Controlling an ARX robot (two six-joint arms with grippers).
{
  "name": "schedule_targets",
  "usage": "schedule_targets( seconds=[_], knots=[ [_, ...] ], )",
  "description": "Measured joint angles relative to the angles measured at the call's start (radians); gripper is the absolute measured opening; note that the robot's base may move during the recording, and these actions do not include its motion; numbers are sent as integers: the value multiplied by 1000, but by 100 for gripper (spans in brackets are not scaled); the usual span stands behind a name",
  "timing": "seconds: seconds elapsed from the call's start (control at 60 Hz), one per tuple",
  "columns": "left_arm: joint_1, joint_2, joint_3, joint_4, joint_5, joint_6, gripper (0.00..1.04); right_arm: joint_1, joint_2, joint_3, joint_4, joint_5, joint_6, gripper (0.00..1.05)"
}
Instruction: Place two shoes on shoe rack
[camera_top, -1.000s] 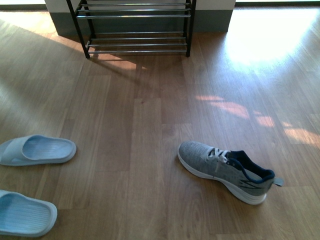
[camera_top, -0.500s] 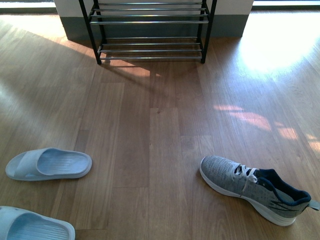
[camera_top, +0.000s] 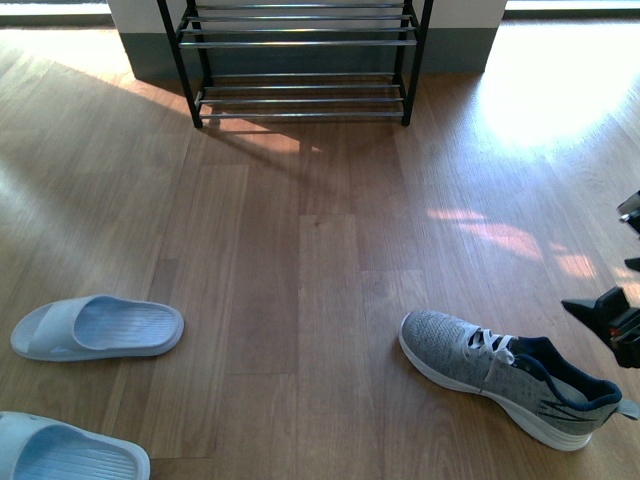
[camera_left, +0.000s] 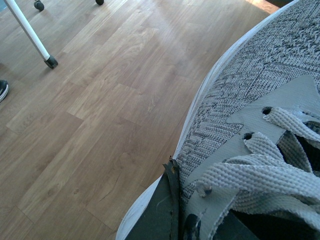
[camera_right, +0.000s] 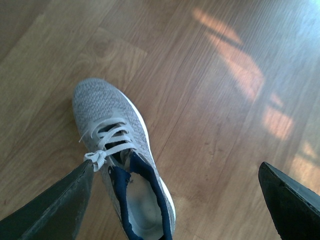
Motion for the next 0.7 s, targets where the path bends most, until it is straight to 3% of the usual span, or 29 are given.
schedule_targets(
  seconds=[0.367, 0.7],
  knots=[
    [0, 0, 0, 0, 0, 0, 1, 7, 309, 166, 1, 55, -35, 96],
    [0, 0, 0, 0, 0, 0, 1, -7, 406, 261, -23, 62, -81, 96]
  ],
)
